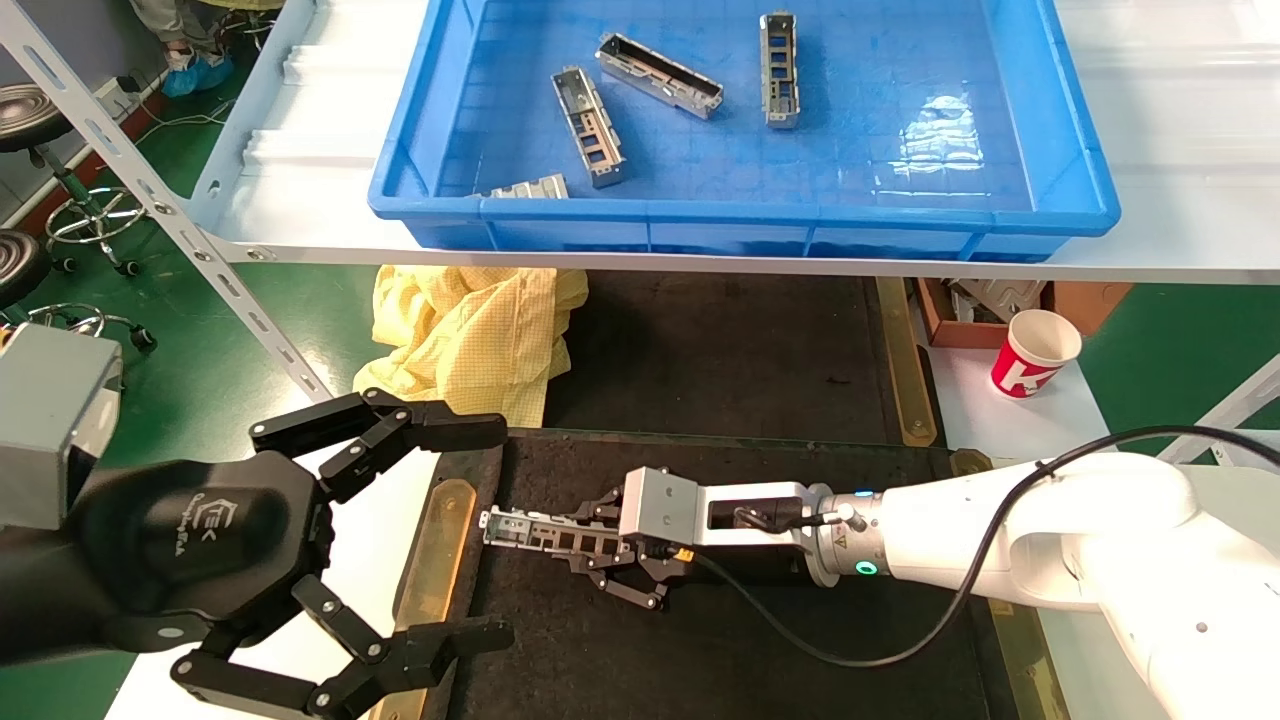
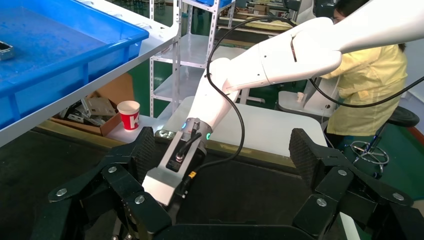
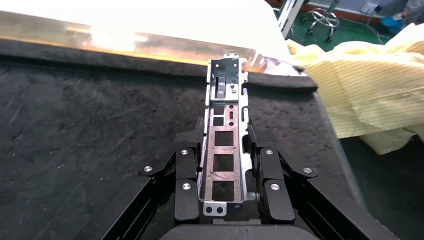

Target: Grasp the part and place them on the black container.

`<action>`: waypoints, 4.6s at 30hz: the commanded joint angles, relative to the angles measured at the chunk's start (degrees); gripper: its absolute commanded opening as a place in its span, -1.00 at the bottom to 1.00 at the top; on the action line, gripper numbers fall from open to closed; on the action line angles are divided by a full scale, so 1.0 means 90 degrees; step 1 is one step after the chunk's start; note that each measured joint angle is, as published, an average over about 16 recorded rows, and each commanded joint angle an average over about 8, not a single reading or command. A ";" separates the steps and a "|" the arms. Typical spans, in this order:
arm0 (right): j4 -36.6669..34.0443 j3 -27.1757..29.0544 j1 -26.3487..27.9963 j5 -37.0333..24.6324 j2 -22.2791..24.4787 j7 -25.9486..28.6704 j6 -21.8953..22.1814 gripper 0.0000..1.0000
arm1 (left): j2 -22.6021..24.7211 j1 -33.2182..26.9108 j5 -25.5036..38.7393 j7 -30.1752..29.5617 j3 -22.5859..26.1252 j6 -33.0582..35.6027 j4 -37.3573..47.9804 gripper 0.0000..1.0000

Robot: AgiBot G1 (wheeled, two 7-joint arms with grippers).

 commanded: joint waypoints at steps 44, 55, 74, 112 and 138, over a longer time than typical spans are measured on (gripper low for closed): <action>0.0419 -0.0669 -0.0012 0.0188 0.0003 -0.0013 0.0529 1.00 | 0.0000 0.0000 -0.0001 0.0000 0.0001 0.0000 0.0000 1.00; 0.0208 -0.0444 0.0241 0.0726 0.0257 0.0061 -0.0433 1.00 | 0.0000 0.0000 -0.0001 0.0001 0.0001 0.0000 0.0000 1.00; 0.0085 -0.0119 0.0291 0.1210 0.0642 0.0299 -0.1324 1.00 | -0.0001 0.0000 -0.0002 0.0001 0.0001 -0.0003 0.0001 1.00; 0.4285 0.2608 -0.1520 0.1352 0.3153 0.3332 -0.1562 1.00 | -0.0002 0.0000 -0.0003 0.0002 0.0002 -0.0003 0.0002 1.00; 0.7007 0.4374 -0.2693 0.1442 0.4778 0.5248 -0.1723 1.00 | -0.0002 0.0001 -0.0004 0.0002 0.0001 -0.0004 0.0004 1.00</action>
